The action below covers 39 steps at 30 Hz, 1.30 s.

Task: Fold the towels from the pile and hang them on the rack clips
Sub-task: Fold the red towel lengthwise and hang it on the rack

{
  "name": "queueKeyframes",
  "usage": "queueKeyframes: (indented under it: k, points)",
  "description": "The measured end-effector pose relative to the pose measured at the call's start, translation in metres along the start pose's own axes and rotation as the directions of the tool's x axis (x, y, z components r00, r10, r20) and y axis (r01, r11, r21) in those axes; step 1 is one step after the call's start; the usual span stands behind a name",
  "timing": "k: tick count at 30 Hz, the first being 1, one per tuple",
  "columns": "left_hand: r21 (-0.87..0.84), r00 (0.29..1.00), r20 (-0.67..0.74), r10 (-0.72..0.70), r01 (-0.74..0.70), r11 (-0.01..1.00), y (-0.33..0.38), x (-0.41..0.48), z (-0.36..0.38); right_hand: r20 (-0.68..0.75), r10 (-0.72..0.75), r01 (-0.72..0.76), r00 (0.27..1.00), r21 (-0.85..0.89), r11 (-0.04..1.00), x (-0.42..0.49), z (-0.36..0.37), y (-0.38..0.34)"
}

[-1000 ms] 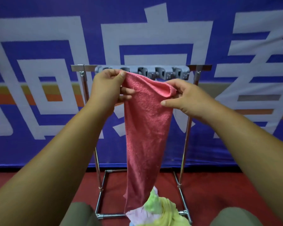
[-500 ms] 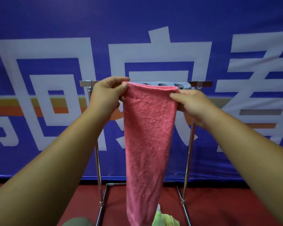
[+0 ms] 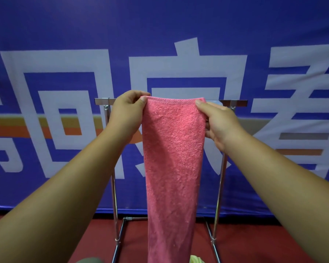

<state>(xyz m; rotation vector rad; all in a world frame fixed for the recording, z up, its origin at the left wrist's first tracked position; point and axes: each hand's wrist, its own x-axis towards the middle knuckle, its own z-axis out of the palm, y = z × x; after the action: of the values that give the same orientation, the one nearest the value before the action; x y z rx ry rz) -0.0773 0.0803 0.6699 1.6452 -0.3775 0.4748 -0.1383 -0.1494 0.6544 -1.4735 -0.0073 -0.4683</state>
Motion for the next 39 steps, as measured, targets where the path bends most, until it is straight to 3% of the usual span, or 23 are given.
queueKeyframes:
  k: [8, 13, 20, 26, 31, 39]
  points:
    - [0.045, 0.995, -0.015, -0.100, 0.101, 0.994, -0.012, -0.006, 0.018, -0.228, 0.167, -0.154, 0.959, 0.073, 0.985, 0.008, 0.017, 0.019]
    - [-0.104, 0.969, 0.007, -0.248, 0.247, 0.963, -0.029, -0.025, 0.032, -0.263, 0.250, -0.238, 0.932, 0.079, 0.968, 0.007, 0.028, 0.044]
    - [-0.301, 0.971, 0.064, -0.229, 0.238, 0.924, -0.027, -0.055, 0.051, -0.218, 0.029, -0.066, 0.975, -0.165, 0.984, -0.021, 0.044, 0.054]
    - [-0.316, 0.982, 0.080, -0.169, 0.186, 0.930, -0.020, -0.069, 0.057, -0.171, -0.094, 0.042, 0.981, -0.284, 0.958, -0.035, 0.046, 0.054]
    - [-0.218, 0.992, 0.055, -0.114, 0.123, 0.968, -0.022, -0.070, 0.060, -0.097, -0.166, 0.110, 0.981, -0.425, 0.899, -0.045, 0.046, 0.048]
    - [-0.271, 0.979, 0.160, -0.125, 0.165, 0.948, -0.016, -0.077, 0.057, -0.005, -0.299, 0.257, 0.954, -0.498, 0.828, -0.044, 0.035, 0.058]
